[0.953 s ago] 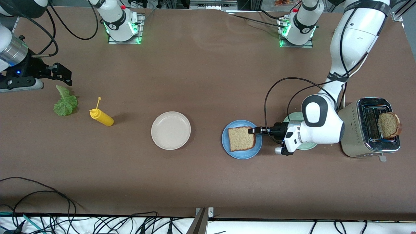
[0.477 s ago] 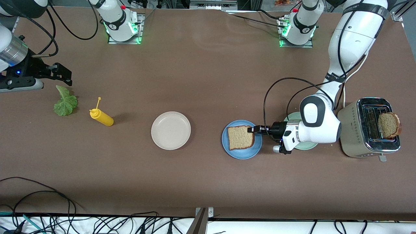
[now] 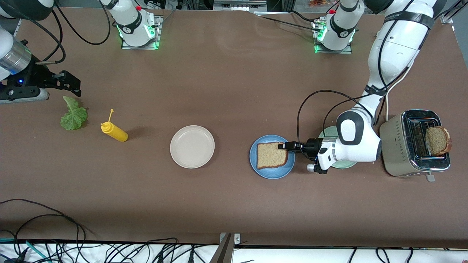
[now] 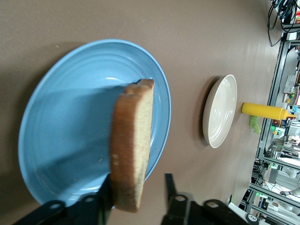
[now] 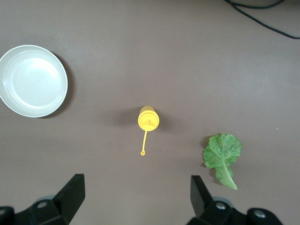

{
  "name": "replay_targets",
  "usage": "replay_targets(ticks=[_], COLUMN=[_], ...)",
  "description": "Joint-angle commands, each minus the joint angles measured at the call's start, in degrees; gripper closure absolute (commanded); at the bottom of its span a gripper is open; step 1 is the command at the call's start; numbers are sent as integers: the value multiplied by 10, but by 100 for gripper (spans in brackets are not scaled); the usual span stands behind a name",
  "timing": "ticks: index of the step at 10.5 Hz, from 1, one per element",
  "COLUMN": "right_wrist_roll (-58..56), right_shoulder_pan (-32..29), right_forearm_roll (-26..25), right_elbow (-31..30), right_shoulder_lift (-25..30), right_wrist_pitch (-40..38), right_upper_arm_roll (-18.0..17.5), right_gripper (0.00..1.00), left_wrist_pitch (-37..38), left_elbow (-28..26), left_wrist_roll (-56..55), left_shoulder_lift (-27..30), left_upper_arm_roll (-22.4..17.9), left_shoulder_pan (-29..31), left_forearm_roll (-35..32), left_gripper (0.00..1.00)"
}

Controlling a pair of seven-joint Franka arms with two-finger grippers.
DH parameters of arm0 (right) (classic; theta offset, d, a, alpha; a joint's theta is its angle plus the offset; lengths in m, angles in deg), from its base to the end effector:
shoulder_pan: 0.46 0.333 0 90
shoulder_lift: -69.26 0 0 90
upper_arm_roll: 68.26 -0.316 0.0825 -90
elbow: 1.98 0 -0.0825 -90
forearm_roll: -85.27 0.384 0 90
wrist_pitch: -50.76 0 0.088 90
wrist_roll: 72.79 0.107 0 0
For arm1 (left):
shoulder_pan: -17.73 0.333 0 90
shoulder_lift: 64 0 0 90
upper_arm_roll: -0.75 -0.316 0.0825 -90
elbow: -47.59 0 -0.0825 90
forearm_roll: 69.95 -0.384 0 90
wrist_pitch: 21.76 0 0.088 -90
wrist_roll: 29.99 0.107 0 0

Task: Make sandwich in blue plate with both arms
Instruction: 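Lower the bread onto the blue plate and open the left gripper, then raise the left gripper back while the right gripper reaches the lettuce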

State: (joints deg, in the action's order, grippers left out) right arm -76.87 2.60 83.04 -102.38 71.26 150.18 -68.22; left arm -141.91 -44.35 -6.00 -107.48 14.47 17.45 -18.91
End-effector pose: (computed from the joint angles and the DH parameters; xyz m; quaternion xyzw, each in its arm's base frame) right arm 0.5527 0.0256 0.5719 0.9977 0.0649 0.0087 0.0193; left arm 0.6554 -0.1815 0.1940 0.8999 -0.0148 -0.0842 0.4276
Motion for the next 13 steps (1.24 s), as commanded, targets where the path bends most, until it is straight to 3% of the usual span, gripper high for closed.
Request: replay_targets(ticks=[1,5,8,13], right_wrist_roll=[-4,-4,-4,-19], right_shoulder_pan=[-3,-3,-3,-3], right_forearm_roll=[12,12,12,8], right_elbow=[-5,-6,-6,-10], right_shoulder_lift=[6,6,6,-1], right_wrist_pitch=[0,0,1,0], right_upper_arm_roll=[0,0,0,22], right_gripper=[0,0,0,0], left_wrist_pitch=[-4,-4,3,67], left_elbow=[7,9,21,20], left_wrist_roll=[23,51,43,-46], left_shoulder_lift=[0,0,20,140], left_upper_arm_roll=[-5,-16,-19,-21], left_shoulder_pan=[12,55,78,84], left_forearm_roll=[15,-4,-115,-354], left_gripper=[0,0,0,0])
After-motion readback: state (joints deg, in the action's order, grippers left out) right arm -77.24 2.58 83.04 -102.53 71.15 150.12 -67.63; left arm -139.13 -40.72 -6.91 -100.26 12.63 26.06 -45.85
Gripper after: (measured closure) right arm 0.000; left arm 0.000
